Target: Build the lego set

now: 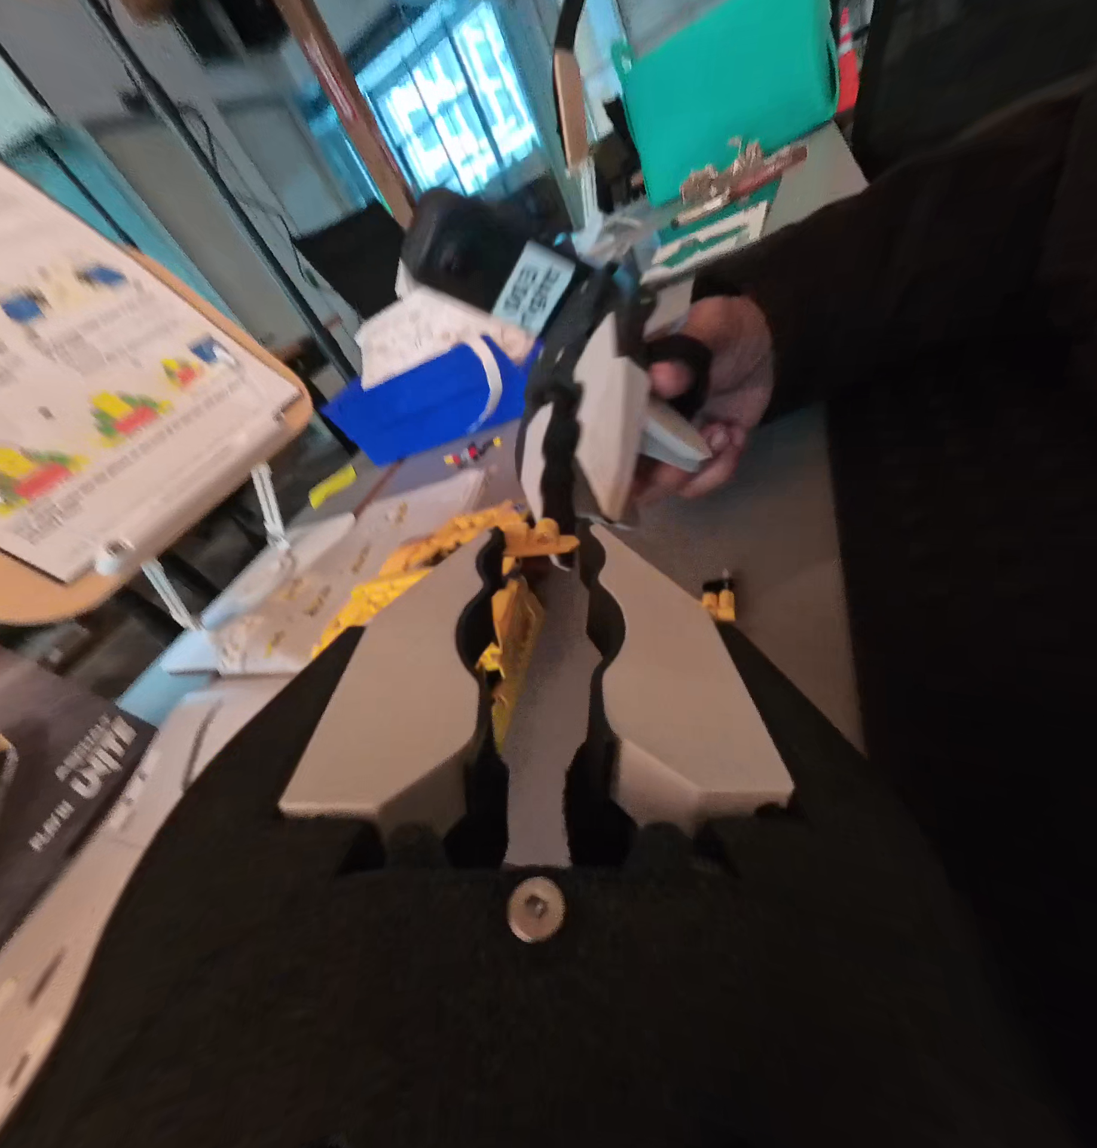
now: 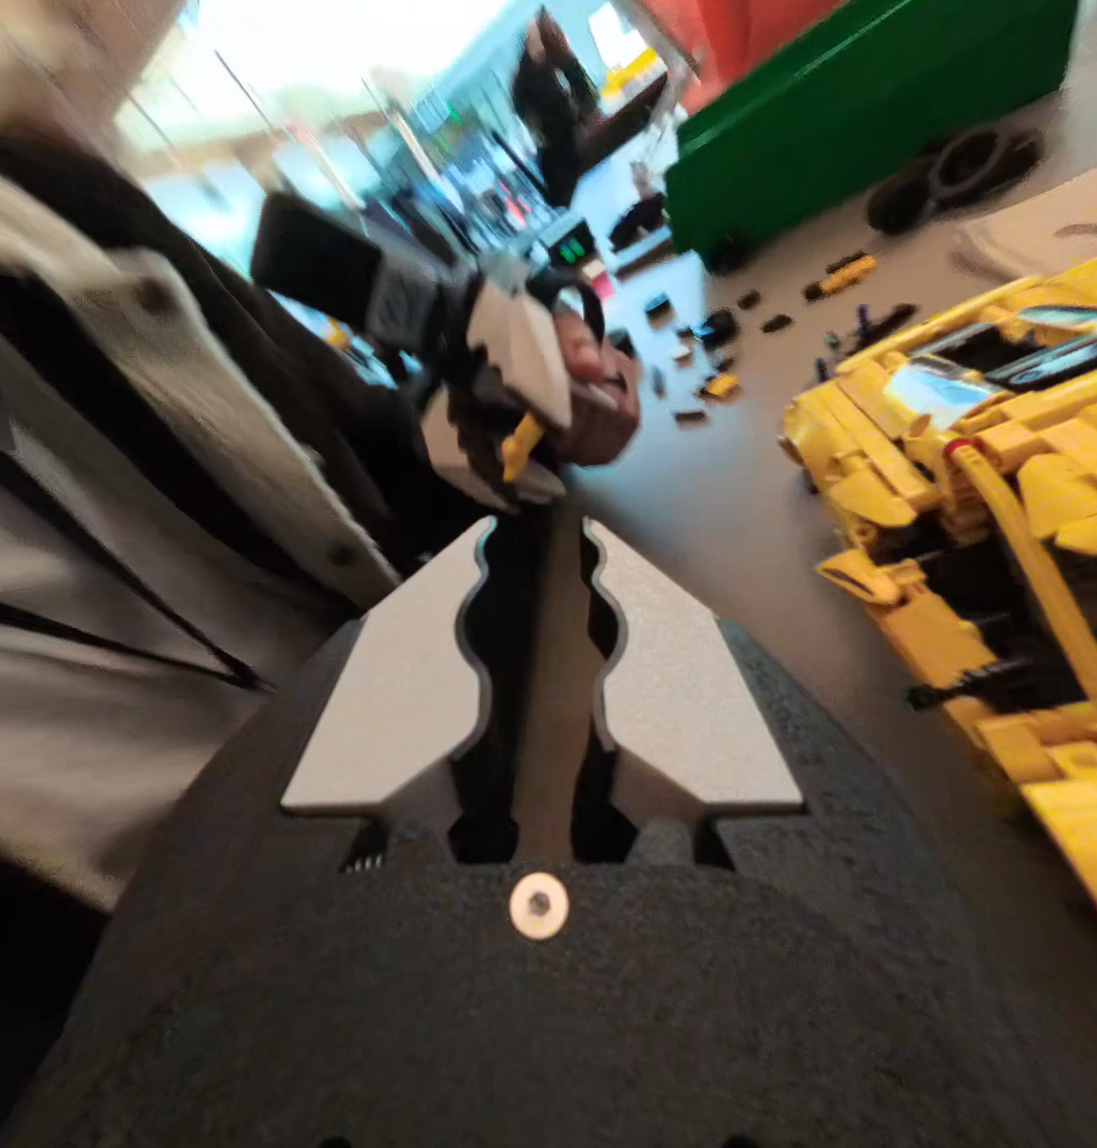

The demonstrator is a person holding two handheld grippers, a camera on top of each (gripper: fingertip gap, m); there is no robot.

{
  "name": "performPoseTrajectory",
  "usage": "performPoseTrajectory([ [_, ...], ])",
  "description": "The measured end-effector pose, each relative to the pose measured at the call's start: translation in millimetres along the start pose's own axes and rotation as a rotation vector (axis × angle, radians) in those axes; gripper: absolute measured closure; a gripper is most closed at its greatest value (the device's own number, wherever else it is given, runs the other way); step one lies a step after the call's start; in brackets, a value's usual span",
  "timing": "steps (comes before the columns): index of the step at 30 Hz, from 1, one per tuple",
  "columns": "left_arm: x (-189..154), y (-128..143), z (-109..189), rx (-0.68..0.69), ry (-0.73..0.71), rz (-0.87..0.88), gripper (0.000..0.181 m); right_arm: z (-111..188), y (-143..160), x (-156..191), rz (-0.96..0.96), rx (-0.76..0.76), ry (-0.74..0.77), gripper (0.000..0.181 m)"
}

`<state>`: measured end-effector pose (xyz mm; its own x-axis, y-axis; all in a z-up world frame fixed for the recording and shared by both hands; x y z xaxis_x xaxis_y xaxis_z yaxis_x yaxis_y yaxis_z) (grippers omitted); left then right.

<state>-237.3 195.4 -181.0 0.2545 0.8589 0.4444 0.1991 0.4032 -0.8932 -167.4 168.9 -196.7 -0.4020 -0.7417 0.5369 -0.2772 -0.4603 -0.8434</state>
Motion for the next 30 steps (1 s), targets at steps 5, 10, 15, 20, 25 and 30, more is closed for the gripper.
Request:
performPoseTrajectory([
  [5,1,-15,-2,-0.088,-0.028,-0.022,0.158,-4,-2,6,-0.338,-0.052,-0.193,0.160],
  [10,-5,-14,-4,-0.078,-0.009,-0.071,0.157,-1,-13,12,-0.406,-0.122,-0.277,0.159],
  [15,-15,-9,-10,-0.045,0.008,-0.165,0.157,-6,-6,15,-0.400,-0.074,-0.272,0.173],
  [20,-21,0,-11,0.021,0.043,-0.125,0.158,-4,2,10,-0.360,-0.005,-0.203,0.174],
  [25,-26,4,-11,0.067,0.076,-0.126,0.159,-1,8,8,-0.372,0.049,-0.172,0.174],
  [30,-28,9,-11,0.098,0.083,-0.139,0.159,-1,12,4,-0.400,0.067,-0.150,0.175],
])
Point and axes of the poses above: each gripper's, where its closed fingertips meet, z back along the fingers, y out of its underside, x = y × z across the jaws, the point moved 4 cm from there along z, back along the fingers, and after that the axes turned 10 degrees about -x, right-handed, at the moved point
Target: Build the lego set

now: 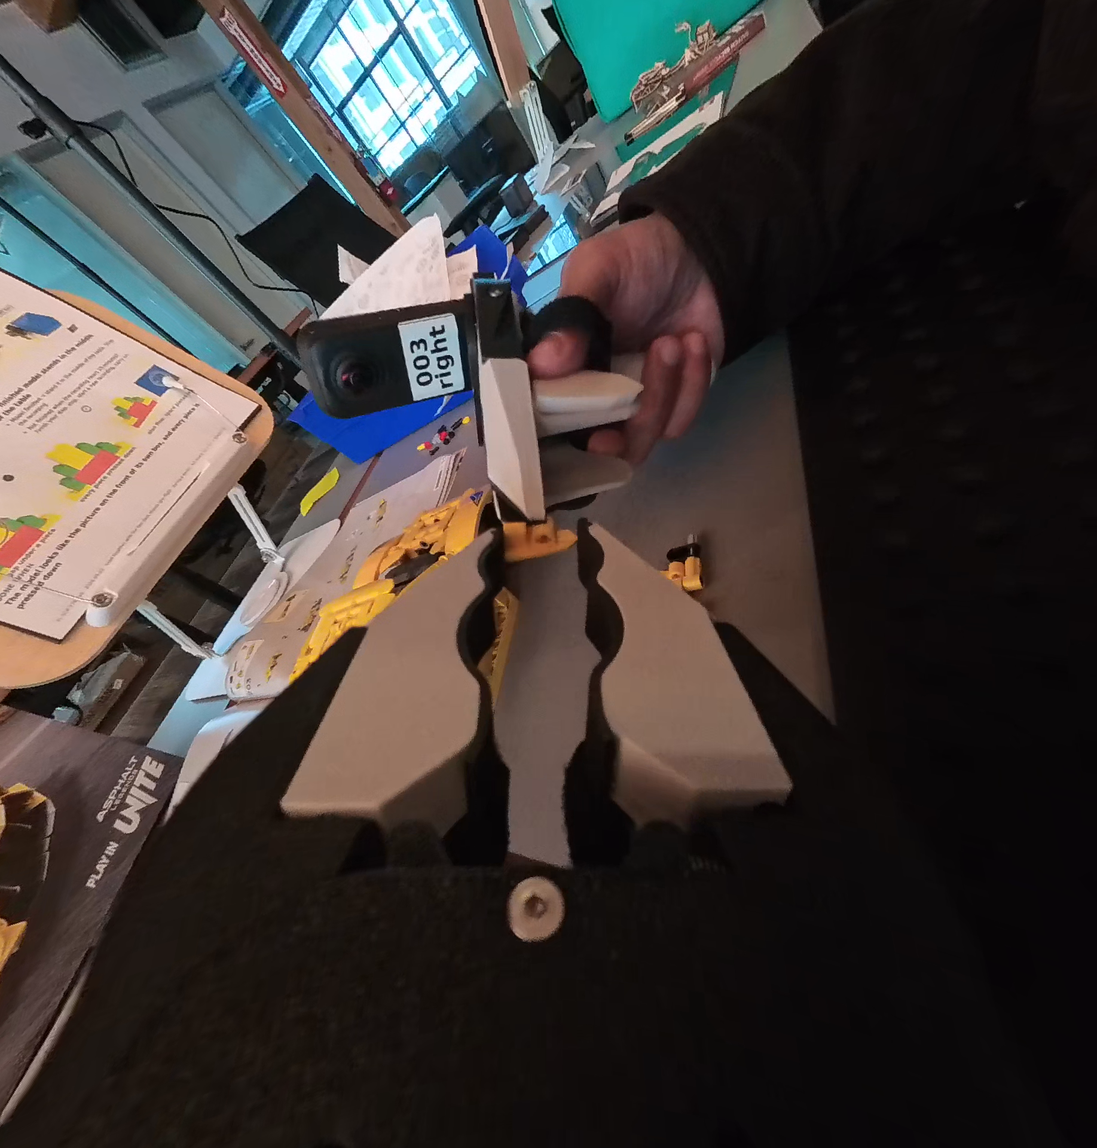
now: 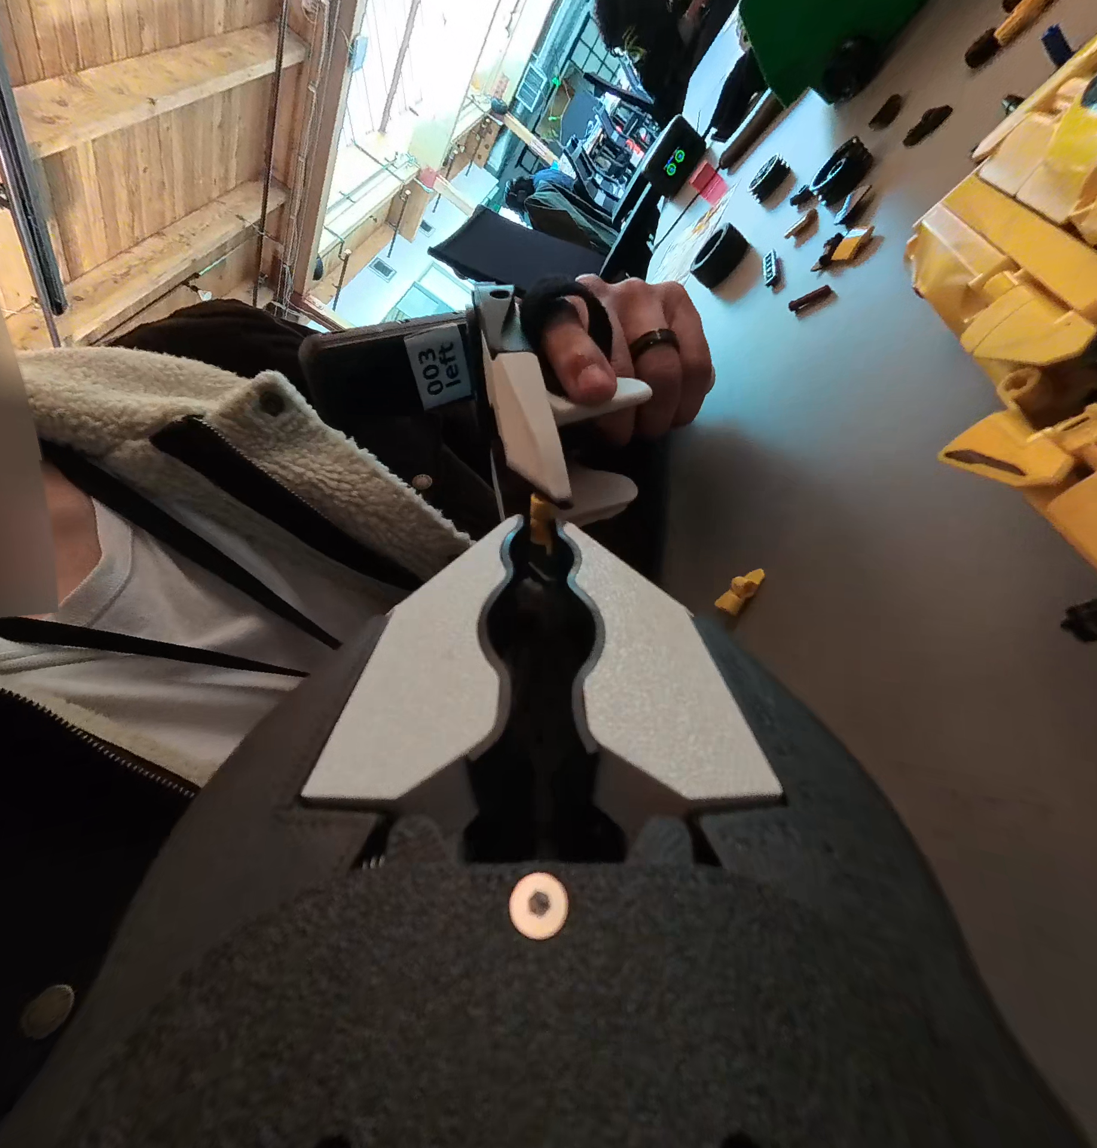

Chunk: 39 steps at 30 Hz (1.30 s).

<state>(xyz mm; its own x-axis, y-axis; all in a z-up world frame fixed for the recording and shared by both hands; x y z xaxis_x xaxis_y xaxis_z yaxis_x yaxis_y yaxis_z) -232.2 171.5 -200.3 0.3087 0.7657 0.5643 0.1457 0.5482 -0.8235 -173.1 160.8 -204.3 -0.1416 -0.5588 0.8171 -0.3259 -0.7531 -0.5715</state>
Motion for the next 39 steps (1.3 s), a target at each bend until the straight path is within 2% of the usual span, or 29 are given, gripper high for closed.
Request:
performPoseTrajectory([
  [4,6,1,1,0.008,-0.020,0.014,0.159,0,-5,-1,0.010,-0.044,0.004,0.174],
  [5,9,-2,3,-0.012,-0.026,0.036,0.159,2,-7,1,0.028,-0.061,-0.005,0.174],
  [7,17,-9,9,-0.077,-0.050,0.103,0.159,7,-17,7,0.063,-0.124,-0.028,0.160],
  [9,26,-15,15,-0.143,-0.067,0.181,0.160,14,-24,8,0.120,-0.187,-0.001,0.158],
  [12,36,-22,24,-0.234,-0.087,0.275,0.159,15,-24,7,0.251,-0.186,0.078,0.159],
  [15,38,-20,28,-0.244,-0.080,0.331,0.160,9,-13,5,0.403,-0.102,0.139,0.155],
  [19,26,-3,25,-0.137,-0.010,0.320,0.159,16,31,-18,0.719,0.241,0.378,0.155],
  [22,16,5,21,-0.077,0.038,0.312,0.159,17,49,-29,0.785,0.315,0.501,0.151],
  [26,13,13,19,-0.021,0.060,0.330,0.159,10,56,-39,0.844,0.402,0.562,0.152],
  [30,11,13,21,-0.027,0.086,0.340,0.159,5,58,-45,0.893,0.436,0.580,0.155],
  [32,9,14,21,-0.026,0.102,0.342,0.159,4,58,-46,0.911,0.445,0.583,0.165],
  [35,7,14,21,-0.030,0.119,0.342,0.159,3,55,-47,0.955,0.456,0.591,0.165],
  [37,8,12,21,-0.047,0.120,0.356,0.159,2,44,-40,0.996,0.406,0.607,0.165],
  [39,13,6,23,-0.100,0.113,0.409,0.159,-1,30,-20,0.974,0.267,0.540,0.165],
])
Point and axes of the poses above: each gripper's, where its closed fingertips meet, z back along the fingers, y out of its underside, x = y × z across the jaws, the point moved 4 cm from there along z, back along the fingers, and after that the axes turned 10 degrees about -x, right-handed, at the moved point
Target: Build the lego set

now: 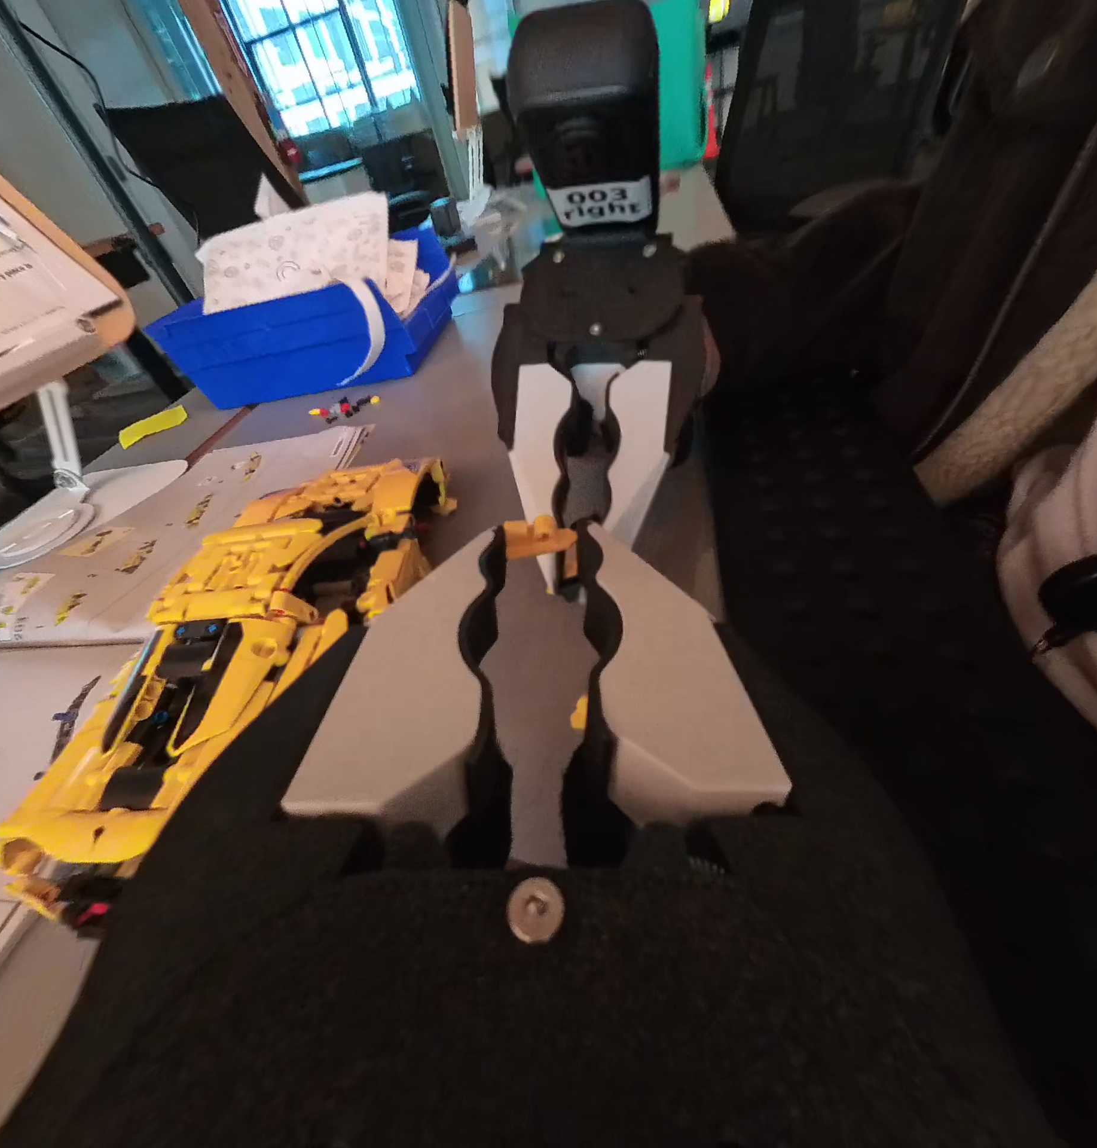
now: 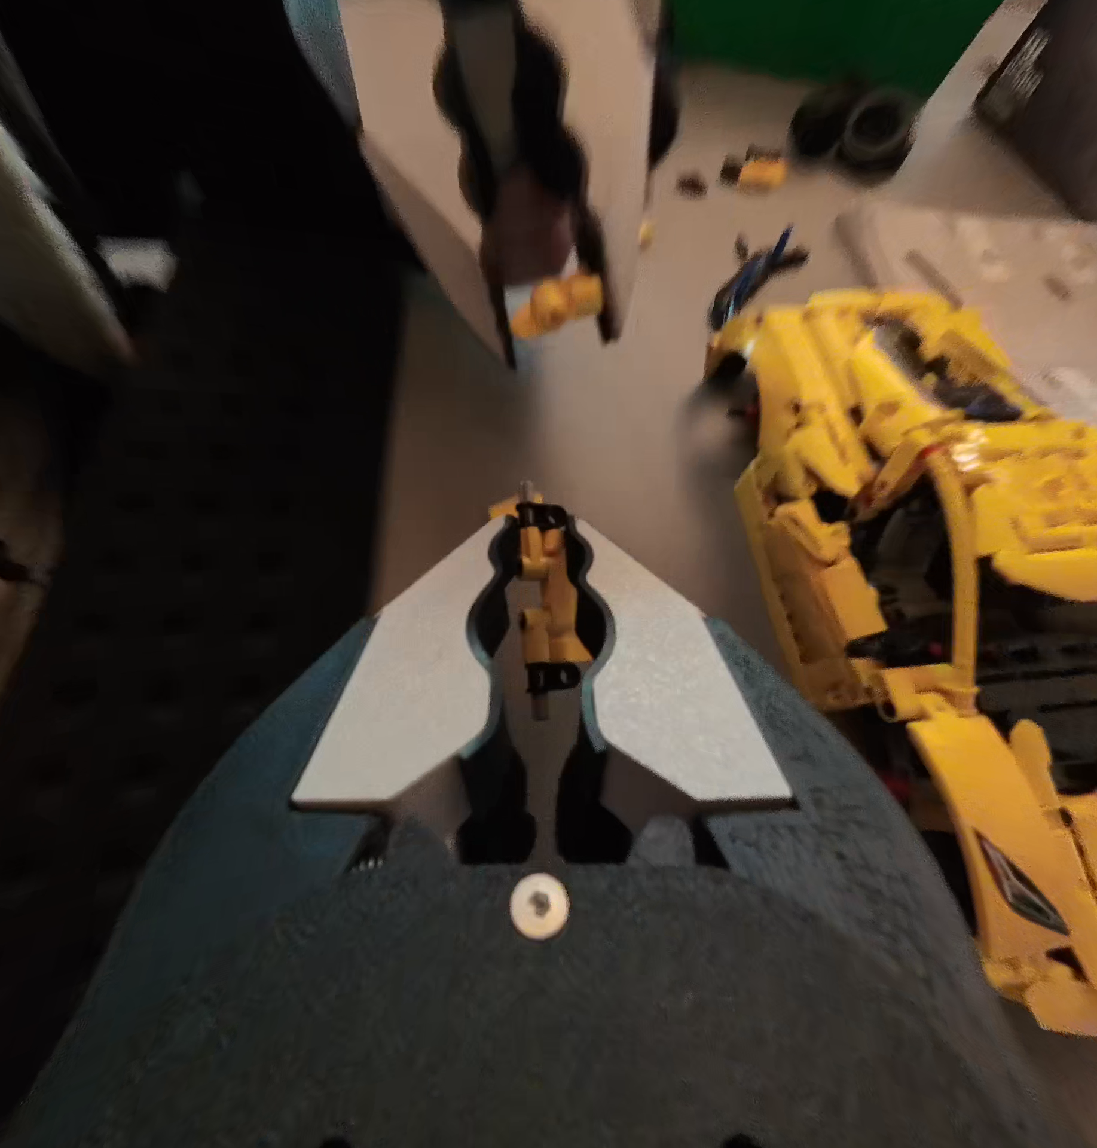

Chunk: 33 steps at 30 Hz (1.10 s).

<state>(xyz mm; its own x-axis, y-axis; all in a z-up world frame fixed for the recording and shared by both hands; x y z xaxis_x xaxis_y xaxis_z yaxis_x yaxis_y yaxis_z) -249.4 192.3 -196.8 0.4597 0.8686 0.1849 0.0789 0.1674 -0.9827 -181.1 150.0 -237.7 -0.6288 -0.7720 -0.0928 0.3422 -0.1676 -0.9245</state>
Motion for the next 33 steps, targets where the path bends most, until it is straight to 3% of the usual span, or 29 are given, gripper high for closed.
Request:
performPoseTrajectory([
  [3,5,-11,3,-0.094,0.007,0.096,0.159,14,-36,-5,-0.048,-0.172,0.024,0.166],
  [7,7,-15,3,-0.145,0.027,0.149,0.159,15,-52,-3,-0.020,-0.217,0.064,0.167],
  [19,0,6,-7,0.001,0.074,0.109,0.159,11,-36,-4,0.042,-0.089,0.087,0.167],
  [28,-10,36,-12,0.226,0.120,0.051,0.160,2,-8,3,0.128,0.117,0.058,0.166],
  [33,-9,33,-13,0.203,0.112,0.065,0.160,3,-9,1,0.003,0.061,0.026,0.166],
])
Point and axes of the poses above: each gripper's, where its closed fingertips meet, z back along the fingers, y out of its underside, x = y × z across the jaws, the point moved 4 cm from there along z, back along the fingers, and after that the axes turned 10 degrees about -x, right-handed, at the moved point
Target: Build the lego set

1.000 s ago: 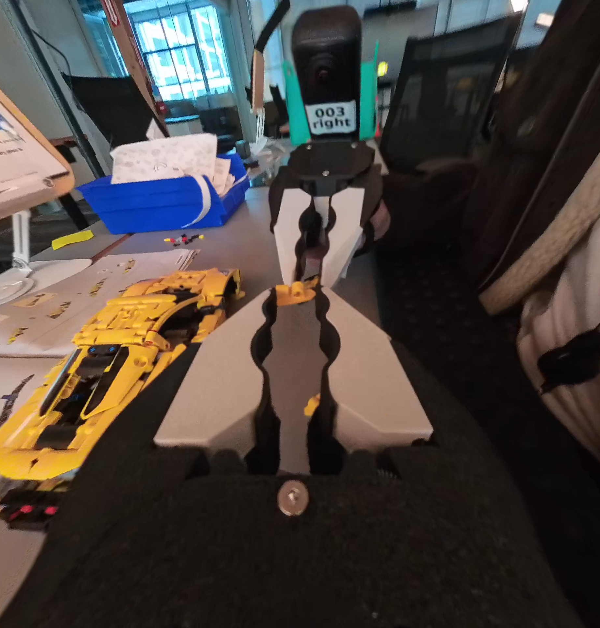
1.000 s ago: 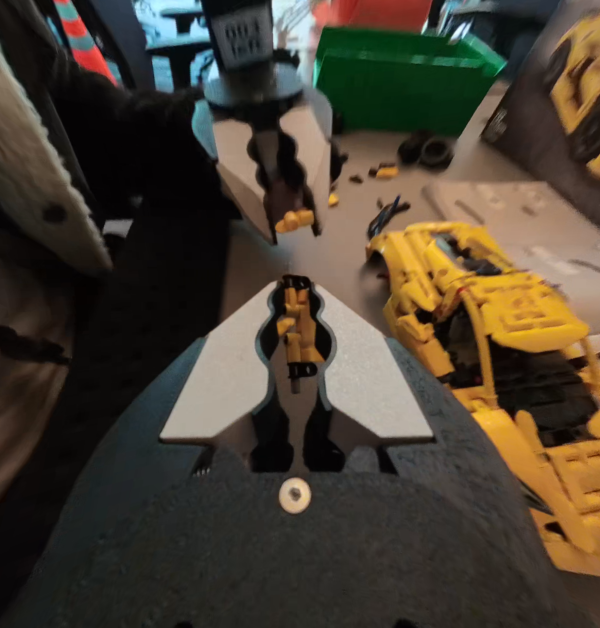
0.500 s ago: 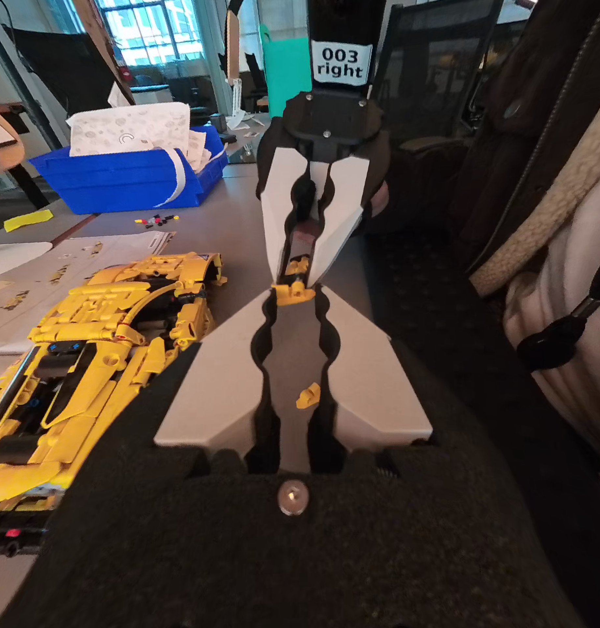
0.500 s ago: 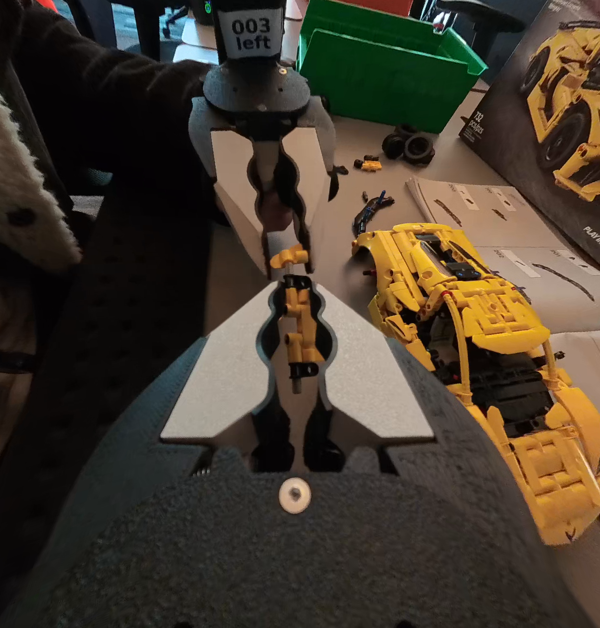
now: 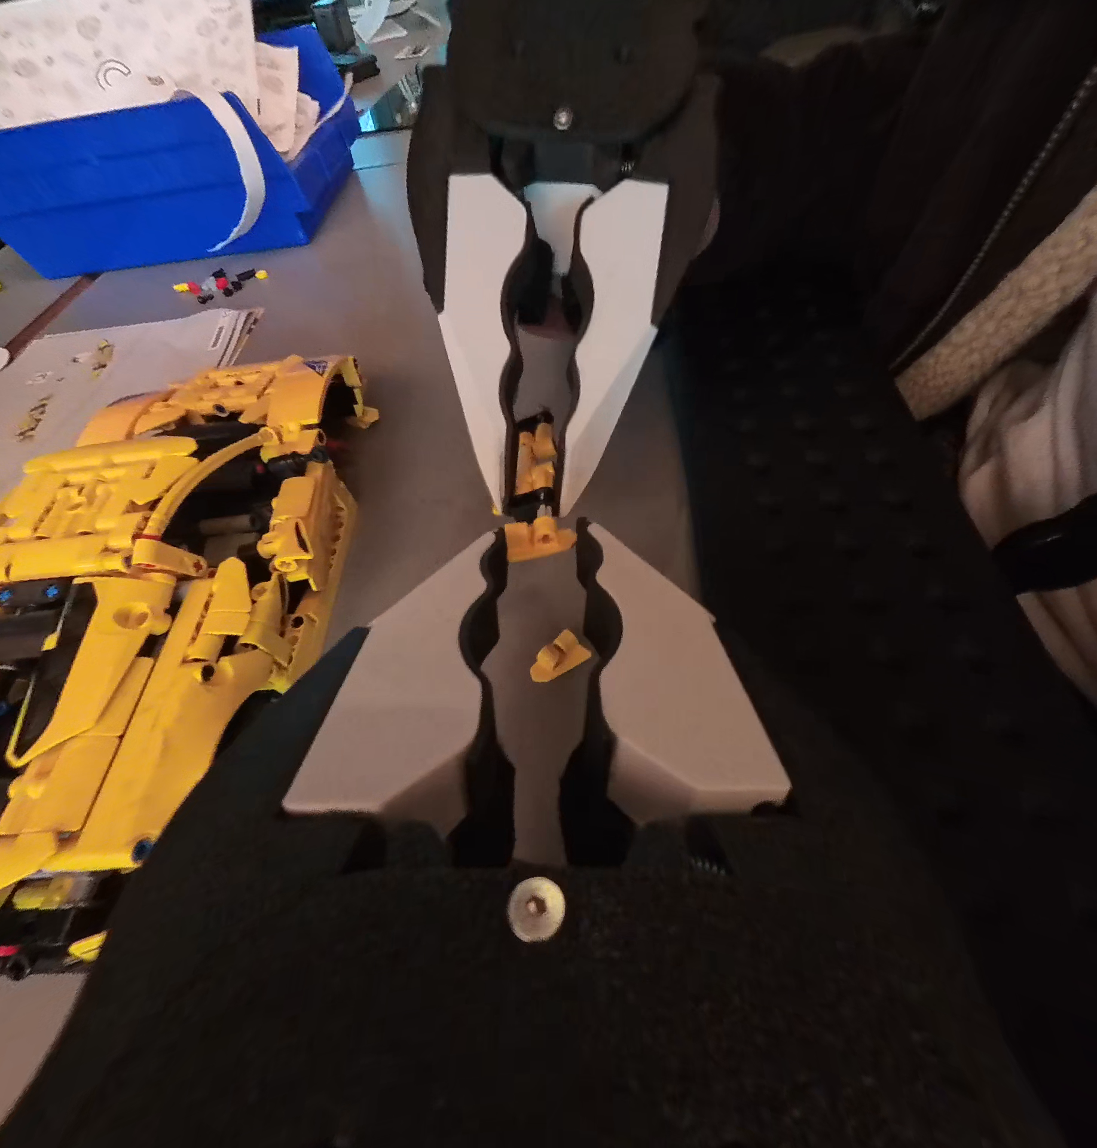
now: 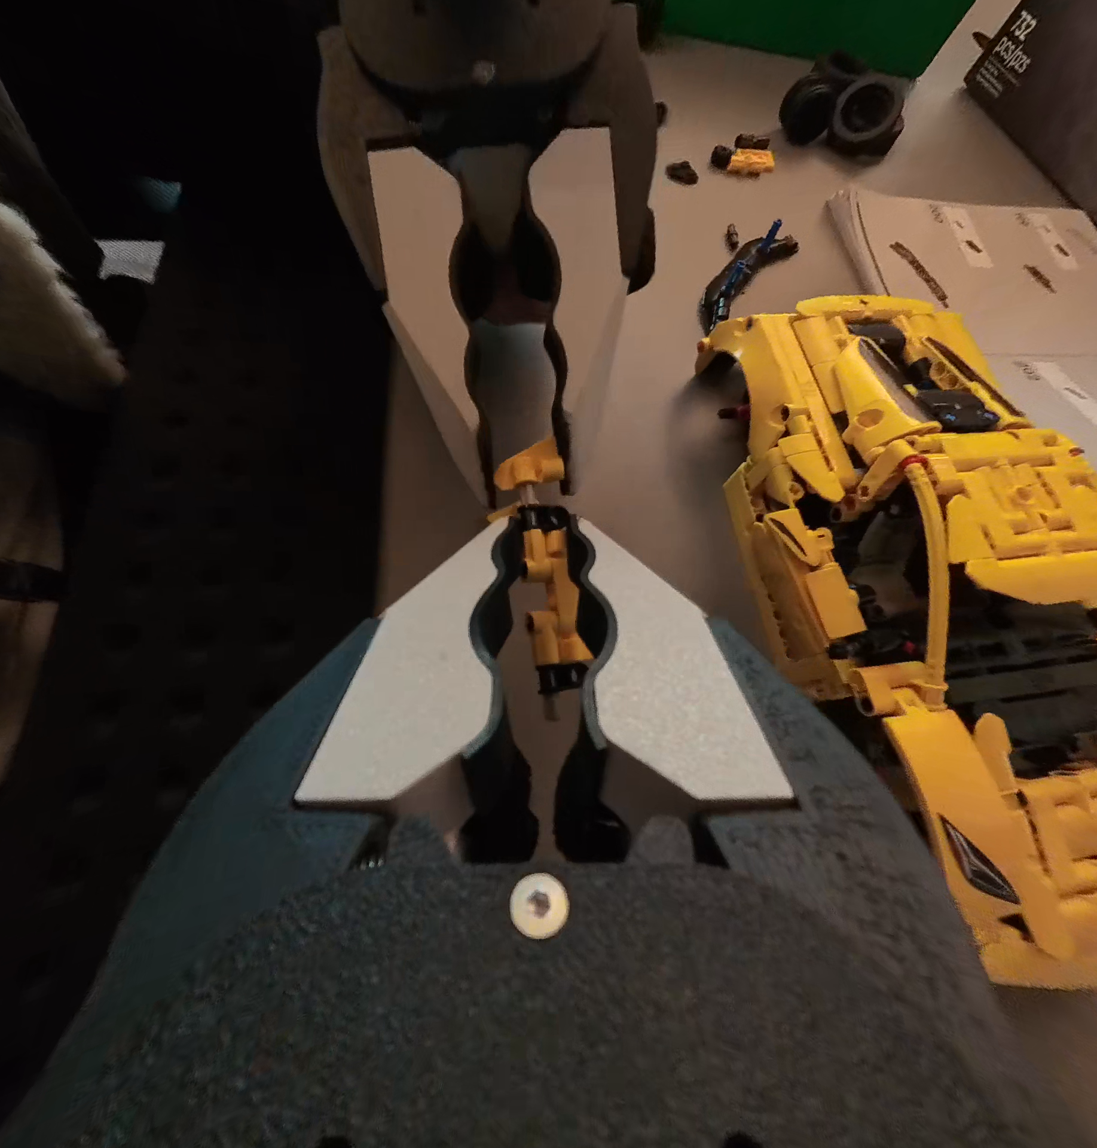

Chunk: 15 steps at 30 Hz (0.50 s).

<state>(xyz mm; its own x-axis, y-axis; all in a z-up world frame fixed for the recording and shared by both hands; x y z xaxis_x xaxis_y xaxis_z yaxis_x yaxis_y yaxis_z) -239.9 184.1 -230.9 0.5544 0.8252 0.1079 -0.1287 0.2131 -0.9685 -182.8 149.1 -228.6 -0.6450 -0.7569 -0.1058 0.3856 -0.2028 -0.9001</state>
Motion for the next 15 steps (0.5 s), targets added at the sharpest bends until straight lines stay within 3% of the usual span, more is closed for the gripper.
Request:
performPoseTrajectory([
  [15,5.4,2.1,-4.0,-0.015,0.013,0.169,0.160,-2.8,-0.9,-3.9,-0.007,-0.001,0.047,0.167],
])
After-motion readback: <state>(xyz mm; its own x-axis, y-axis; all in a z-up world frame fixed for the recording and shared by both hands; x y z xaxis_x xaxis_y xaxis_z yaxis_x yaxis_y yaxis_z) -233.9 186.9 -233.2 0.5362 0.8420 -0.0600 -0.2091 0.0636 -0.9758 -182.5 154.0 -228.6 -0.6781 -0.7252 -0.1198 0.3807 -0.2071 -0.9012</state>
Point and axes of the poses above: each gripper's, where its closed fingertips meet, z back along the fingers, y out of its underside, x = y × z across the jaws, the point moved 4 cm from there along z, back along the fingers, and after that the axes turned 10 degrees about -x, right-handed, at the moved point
